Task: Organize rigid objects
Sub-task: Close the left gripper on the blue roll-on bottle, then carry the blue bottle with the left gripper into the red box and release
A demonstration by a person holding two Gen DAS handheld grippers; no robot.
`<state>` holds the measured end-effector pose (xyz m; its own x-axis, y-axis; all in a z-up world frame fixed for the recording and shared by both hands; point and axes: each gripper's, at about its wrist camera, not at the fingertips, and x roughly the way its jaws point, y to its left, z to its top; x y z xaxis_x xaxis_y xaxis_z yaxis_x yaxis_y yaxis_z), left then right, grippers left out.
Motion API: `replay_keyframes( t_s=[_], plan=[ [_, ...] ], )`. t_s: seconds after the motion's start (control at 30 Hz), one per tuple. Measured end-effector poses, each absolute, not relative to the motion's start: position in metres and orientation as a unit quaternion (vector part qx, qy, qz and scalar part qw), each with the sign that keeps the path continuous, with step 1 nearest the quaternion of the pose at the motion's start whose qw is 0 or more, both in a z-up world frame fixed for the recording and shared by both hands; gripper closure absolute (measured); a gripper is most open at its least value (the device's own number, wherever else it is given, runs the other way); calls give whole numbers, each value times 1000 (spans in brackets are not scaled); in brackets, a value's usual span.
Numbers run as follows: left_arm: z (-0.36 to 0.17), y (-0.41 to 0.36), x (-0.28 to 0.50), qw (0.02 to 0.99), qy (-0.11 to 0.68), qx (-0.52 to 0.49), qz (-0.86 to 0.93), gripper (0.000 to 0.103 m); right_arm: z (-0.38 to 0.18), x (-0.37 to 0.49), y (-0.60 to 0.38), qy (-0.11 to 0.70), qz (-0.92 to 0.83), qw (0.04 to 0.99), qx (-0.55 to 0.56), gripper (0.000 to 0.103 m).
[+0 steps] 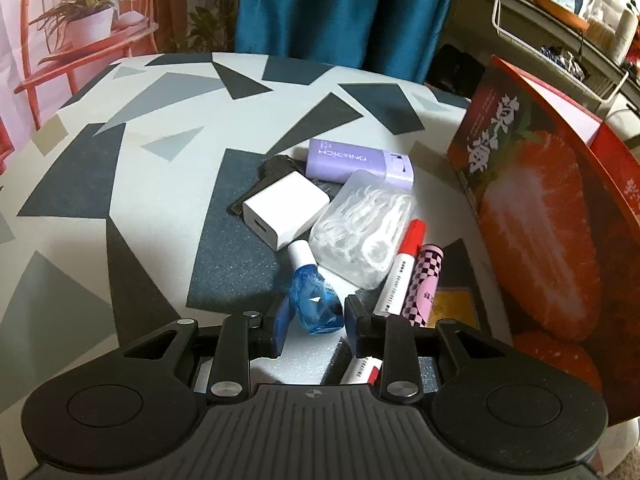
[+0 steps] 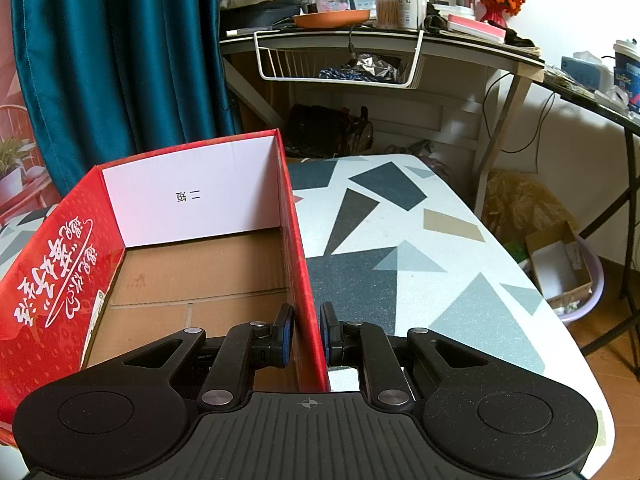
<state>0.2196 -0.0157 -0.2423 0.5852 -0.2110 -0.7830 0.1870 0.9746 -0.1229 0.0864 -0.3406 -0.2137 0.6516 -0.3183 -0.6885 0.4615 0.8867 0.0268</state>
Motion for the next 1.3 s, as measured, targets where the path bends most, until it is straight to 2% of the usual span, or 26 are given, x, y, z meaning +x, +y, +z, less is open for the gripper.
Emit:
replay_keyframes(
  t_s=[0.23,0.53,1.3],
  plan=[
    [-243,-14,218,896,431,-3,-108,75,-214,86,-340,357,-216,903,101,90],
    [-239,0,216,905,416,-31,-85,75,-214,84,-340,350,-218,905,104,90],
    [-221,-5,212,919,380,-11,-107,75,-215,84,-341,345,-215,907,113,90]
  ],
)
